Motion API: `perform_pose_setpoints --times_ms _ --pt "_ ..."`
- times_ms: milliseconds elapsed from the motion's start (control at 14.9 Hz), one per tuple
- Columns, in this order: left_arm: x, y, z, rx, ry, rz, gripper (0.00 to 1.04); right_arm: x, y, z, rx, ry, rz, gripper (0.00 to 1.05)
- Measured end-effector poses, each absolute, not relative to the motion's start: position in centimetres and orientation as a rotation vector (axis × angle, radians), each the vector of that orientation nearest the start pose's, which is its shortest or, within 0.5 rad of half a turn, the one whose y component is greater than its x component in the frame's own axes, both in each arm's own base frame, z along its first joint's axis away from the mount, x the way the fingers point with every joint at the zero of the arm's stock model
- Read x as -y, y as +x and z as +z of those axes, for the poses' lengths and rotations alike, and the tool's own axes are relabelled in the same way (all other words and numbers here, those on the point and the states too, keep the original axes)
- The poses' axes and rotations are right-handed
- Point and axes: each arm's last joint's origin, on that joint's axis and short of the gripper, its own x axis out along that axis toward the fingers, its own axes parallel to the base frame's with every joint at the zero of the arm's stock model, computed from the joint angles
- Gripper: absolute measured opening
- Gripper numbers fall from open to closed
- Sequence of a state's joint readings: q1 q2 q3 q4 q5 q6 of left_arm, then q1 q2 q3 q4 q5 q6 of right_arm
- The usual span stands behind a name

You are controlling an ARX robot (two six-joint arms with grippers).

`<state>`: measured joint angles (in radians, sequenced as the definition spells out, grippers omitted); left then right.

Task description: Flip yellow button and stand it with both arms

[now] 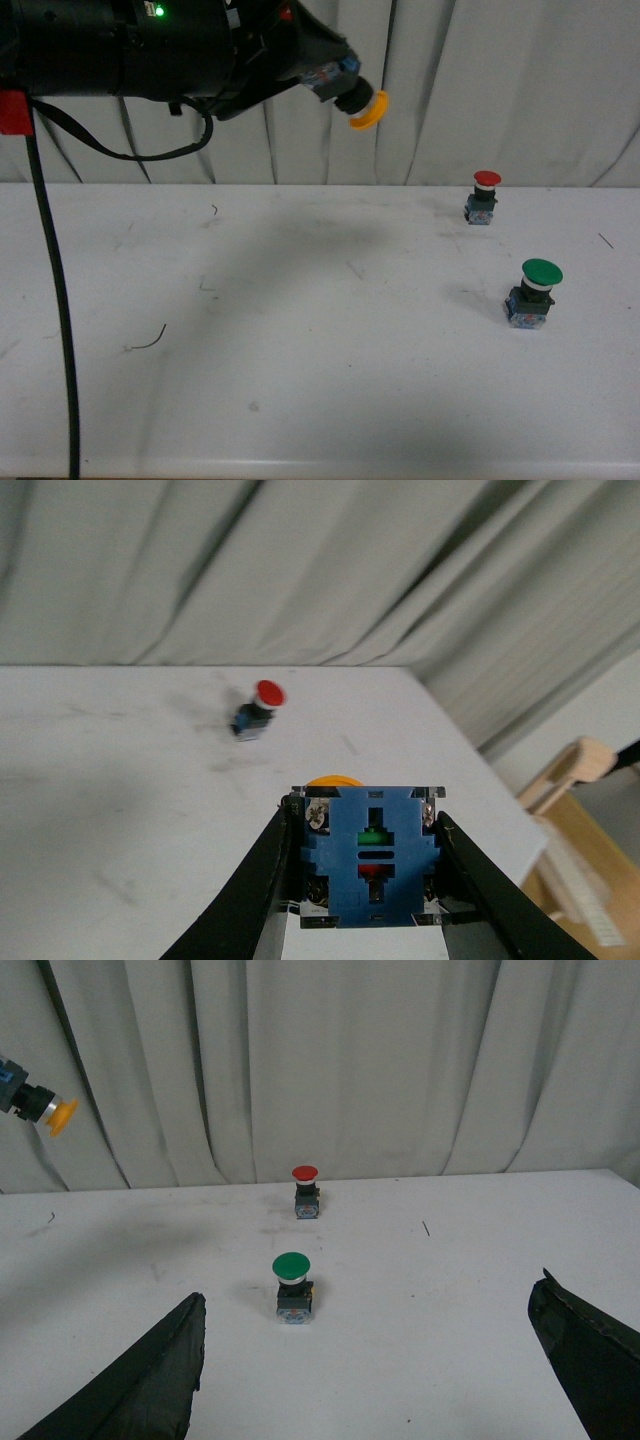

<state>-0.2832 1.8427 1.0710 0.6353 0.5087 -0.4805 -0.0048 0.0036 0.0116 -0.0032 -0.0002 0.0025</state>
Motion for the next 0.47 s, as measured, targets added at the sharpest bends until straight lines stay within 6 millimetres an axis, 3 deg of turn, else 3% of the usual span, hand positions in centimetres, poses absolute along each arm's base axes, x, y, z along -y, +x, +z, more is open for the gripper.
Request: perform_pose_setpoints --times_ms 468 --pt "13.6 36.3 21.0 -0.286 -0.595 -0.860 0.34 0.0 9.7 16.7 0.005 0.002 -0.005 0.98"
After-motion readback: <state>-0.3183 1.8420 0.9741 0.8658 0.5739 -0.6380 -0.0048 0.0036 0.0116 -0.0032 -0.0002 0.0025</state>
